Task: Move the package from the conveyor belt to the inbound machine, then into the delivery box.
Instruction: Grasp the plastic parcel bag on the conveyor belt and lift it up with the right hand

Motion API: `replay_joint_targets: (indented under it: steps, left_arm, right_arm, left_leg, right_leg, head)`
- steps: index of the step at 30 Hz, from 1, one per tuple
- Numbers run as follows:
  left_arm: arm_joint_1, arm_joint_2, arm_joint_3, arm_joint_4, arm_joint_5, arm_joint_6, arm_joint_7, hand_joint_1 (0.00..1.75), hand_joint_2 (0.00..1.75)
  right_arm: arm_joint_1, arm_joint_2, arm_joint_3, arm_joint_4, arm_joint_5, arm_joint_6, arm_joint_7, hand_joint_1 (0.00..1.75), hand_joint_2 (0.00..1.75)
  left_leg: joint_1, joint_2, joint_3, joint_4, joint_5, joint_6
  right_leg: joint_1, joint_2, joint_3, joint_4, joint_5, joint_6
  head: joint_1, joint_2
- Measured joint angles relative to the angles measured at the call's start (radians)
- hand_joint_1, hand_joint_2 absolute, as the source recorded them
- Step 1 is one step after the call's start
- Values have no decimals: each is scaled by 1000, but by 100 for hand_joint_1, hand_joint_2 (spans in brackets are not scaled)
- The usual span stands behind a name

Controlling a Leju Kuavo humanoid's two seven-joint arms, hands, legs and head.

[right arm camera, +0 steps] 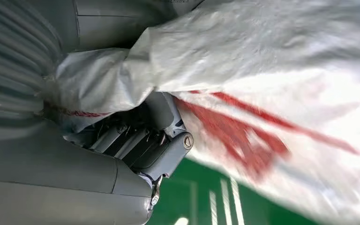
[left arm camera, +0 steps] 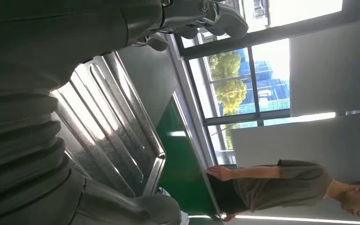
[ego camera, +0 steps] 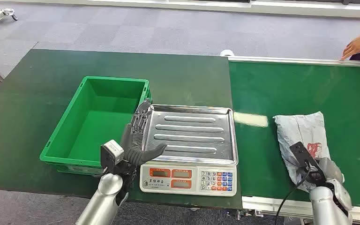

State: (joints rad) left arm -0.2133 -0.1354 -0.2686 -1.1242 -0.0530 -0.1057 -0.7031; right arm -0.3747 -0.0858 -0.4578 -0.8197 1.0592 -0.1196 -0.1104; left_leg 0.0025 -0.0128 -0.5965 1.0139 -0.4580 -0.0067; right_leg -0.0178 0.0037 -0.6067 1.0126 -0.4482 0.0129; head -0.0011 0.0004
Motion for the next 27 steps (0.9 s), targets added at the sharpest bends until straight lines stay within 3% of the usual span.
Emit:
replay_joint_targets:
  steps: [6,12,17,23,27]
  left_arm:
    - [4,0,0,-16,0,-9,0,0,175]
    - [3,0,0,-21,0,-16,0,0,175]
    - [3,-1,0,-19,9,-22,0,0,175]
    - [3,-8,0,-13,14,-31,0,0,175]
    - [6,-15,0,-6,18,-32,0,0,175]
  right_arm:
    - [24,37,-6,-145,-196,-98,-197,175,175]
    - [57,68,-23,-272,-272,-146,-269,175,175]
    - [111,107,-44,-405,-407,-262,-420,175,175]
    - [165,143,-50,-539,-468,-338,-524,175,175]
    - [219,161,-17,-654,-439,-479,-584,175,175]
  left_leg:
    - [0,-1,0,0,0,0]
    - [0,-2,-1,0,0,0]
    - [0,-2,-2,0,0,0]
    - [0,-1,-2,0,0,0]
    - [0,-1,-3,0,0,0]
  right_leg:
    - [0,-1,0,0,0,0]
    - [0,-1,-1,0,-1,0]
    - [0,-1,-2,0,-1,0]
    - [0,-1,-3,0,-1,0]
    - [0,-1,-3,0,-1,0]
  head:
    - [0,0]
    - [0,0]
    - [0,0]
    - [0,0]
    - [0,0]
